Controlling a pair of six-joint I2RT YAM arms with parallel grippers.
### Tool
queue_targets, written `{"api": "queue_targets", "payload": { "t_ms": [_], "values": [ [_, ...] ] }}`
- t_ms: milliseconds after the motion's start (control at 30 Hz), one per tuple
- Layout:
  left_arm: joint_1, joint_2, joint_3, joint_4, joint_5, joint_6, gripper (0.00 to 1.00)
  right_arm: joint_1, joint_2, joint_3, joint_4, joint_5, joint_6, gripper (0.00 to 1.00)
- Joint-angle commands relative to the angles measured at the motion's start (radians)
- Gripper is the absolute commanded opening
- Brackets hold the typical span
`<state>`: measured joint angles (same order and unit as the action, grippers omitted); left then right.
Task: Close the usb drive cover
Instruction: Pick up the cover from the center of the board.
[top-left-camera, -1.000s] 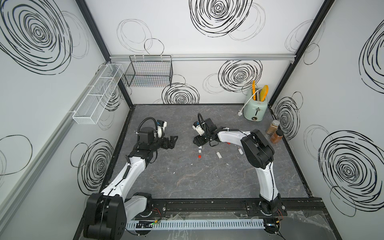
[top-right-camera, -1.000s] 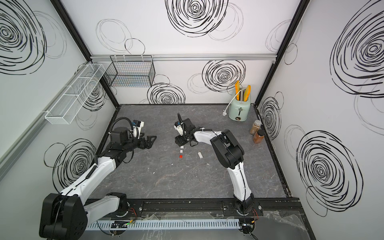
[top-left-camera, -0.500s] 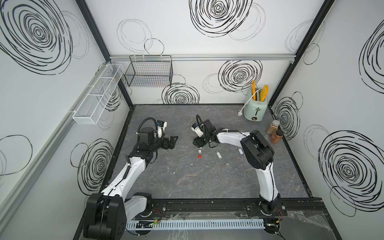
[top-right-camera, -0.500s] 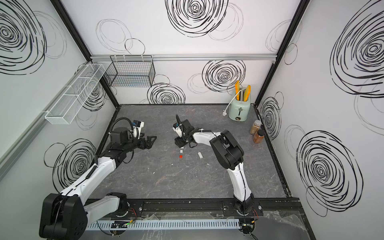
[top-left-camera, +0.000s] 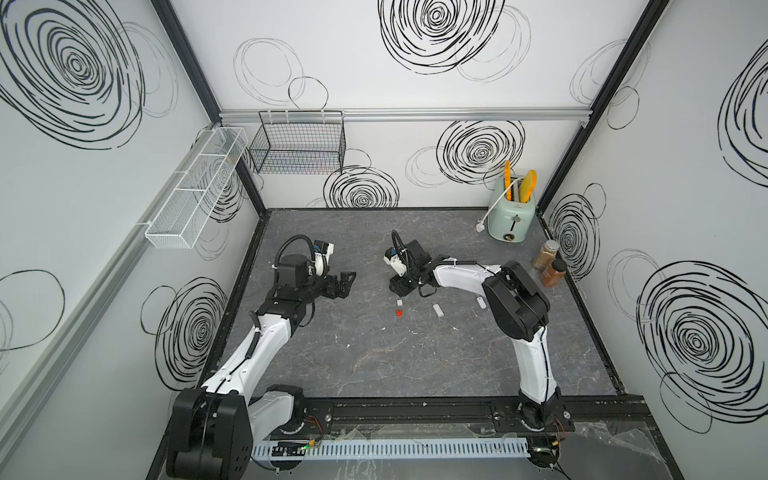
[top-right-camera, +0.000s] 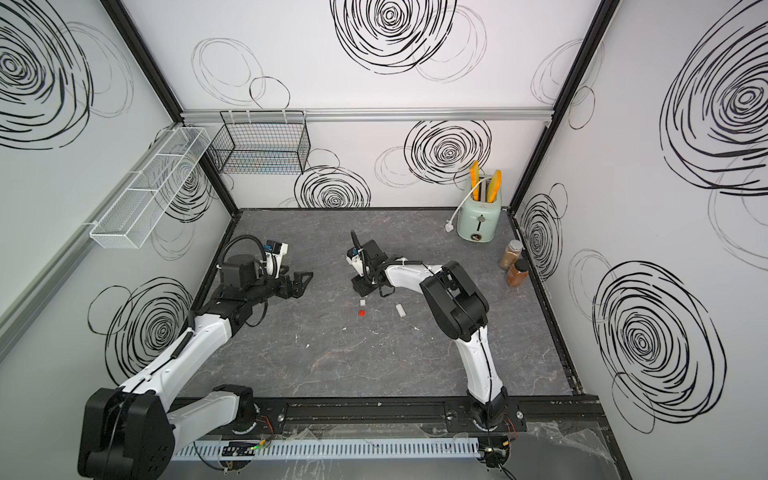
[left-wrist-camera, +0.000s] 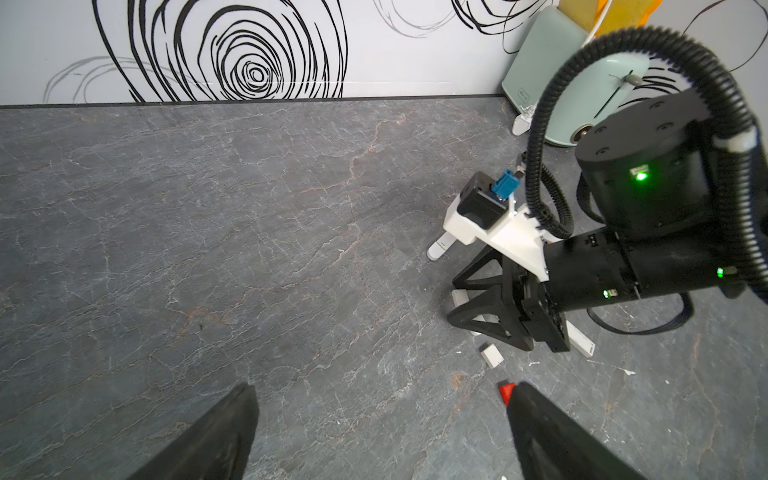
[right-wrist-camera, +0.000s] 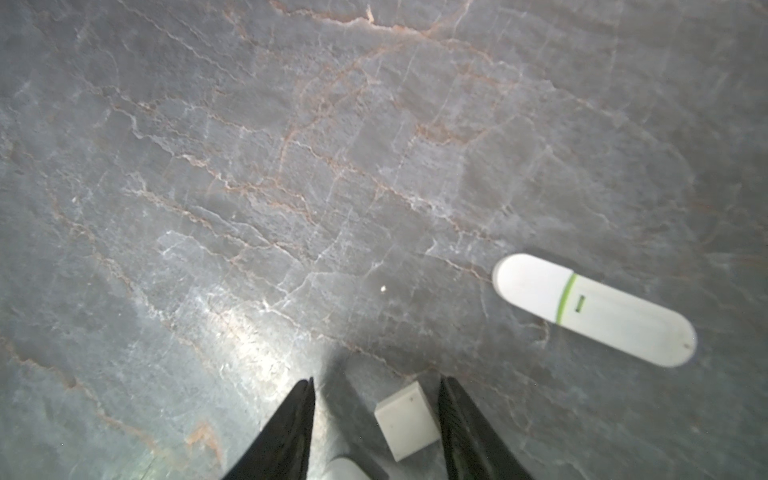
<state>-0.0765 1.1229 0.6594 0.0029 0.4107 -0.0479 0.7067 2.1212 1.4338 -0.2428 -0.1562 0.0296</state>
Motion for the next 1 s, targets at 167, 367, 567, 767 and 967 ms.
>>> {"api": "queue_targets", "payload": {
  "t_ms": [167, 367, 567, 767, 967],
  "values": [
    [-0.004, -0.006, -0.010, 0.048, 0.012, 0.026, 0.98, 0.033, -0.001, -0.013, -0.144, 0.050, -0.033, 0.49],
    [-0.005, -0.006, -0.007, 0.046, 0.010, 0.025, 0.98, 0.033, 0.006, 0.009, -0.184, 0.097, -0.020, 0.43],
    [-0.006, -0.005, -0.007, 0.044, 0.010, 0.025, 0.98, 0.033, -0.001, 0.004, -0.183, 0.109, -0.013, 0.41],
    [-0.006, -0.007, -0.007, 0.044, 0.009, 0.026, 0.98, 0.034, 0.008, 0.002, -0.172, 0.113, -0.017, 0.36],
    [-0.005, -0.010, -0.009, 0.044, 0.010, 0.027, 0.98, 0.034, 0.013, 0.001, -0.179, 0.118, -0.019, 0.29]
  ]
}}
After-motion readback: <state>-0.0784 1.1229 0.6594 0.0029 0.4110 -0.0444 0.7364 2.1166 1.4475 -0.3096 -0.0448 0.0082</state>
